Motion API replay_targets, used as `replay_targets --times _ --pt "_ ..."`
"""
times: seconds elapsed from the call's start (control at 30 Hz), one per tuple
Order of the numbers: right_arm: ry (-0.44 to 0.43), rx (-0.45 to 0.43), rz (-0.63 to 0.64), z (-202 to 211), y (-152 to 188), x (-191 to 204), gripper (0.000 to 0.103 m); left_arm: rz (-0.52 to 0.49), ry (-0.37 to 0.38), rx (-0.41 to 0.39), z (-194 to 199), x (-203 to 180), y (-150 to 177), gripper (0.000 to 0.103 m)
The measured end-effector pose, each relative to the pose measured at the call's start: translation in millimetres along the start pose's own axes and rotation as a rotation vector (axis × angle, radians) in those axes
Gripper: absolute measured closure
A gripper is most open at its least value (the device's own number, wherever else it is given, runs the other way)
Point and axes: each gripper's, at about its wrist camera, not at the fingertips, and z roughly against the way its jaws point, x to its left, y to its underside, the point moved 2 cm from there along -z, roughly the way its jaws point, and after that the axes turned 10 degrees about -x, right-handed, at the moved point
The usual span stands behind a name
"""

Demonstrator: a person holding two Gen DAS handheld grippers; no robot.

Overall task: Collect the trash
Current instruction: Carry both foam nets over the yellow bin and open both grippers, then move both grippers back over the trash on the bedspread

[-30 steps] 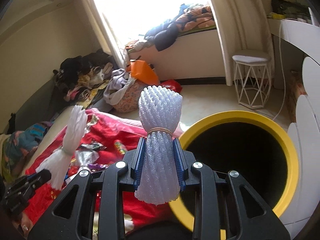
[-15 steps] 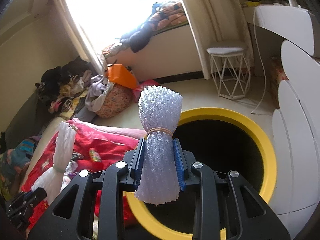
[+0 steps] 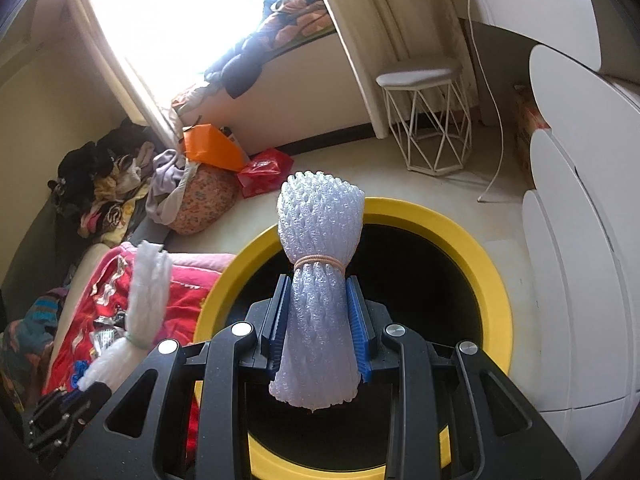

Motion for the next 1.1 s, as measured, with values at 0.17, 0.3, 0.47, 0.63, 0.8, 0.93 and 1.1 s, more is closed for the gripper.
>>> replay_targets --times 0.17,0.3,0.47,0.63,0.8,0.93,1.1 --pt "-0.001 0.008 -0.025 -0.8 -0.3 -10.6 0.074 -0.024 0.021 0.038 -22.0 -13.2 3.4 0.091" --pt "-0.003 0.015 -0.049 -3.9 -3.5 -22.5 0.07 -0.013 0.05 0.05 -35.3 -16.4 3.1 0.089" --pt "0.017 -0.005 -0.065 -1.2 -5.8 -32.5 0.047 0.028 0.074 0.035 -45.2 -9.7 6.5 0.048" --pt "0.031 -0.032 -0.028 3.3 -6.4 -23.0 0.041 0.072 0.033 -0.013 -27.6 1.5 5.2 0.017" --pt "0.013 -0.067 0.041 11.0 -6.6 -1.2 0.034 0.094 -0.022 -0.075 -3.4 12.5 0.2 0.011" --pt "-0.022 -0.081 0.084 17.1 -5.9 20.0 0.031 0.108 -0.068 -0.109 13.9 25.4 -1.3 0.011" --pt "-0.061 -0.094 0.132 23.7 -4.0 45.8 0.03 0.124 -0.117 -0.154 35.8 43.9 -2.7 0.011"
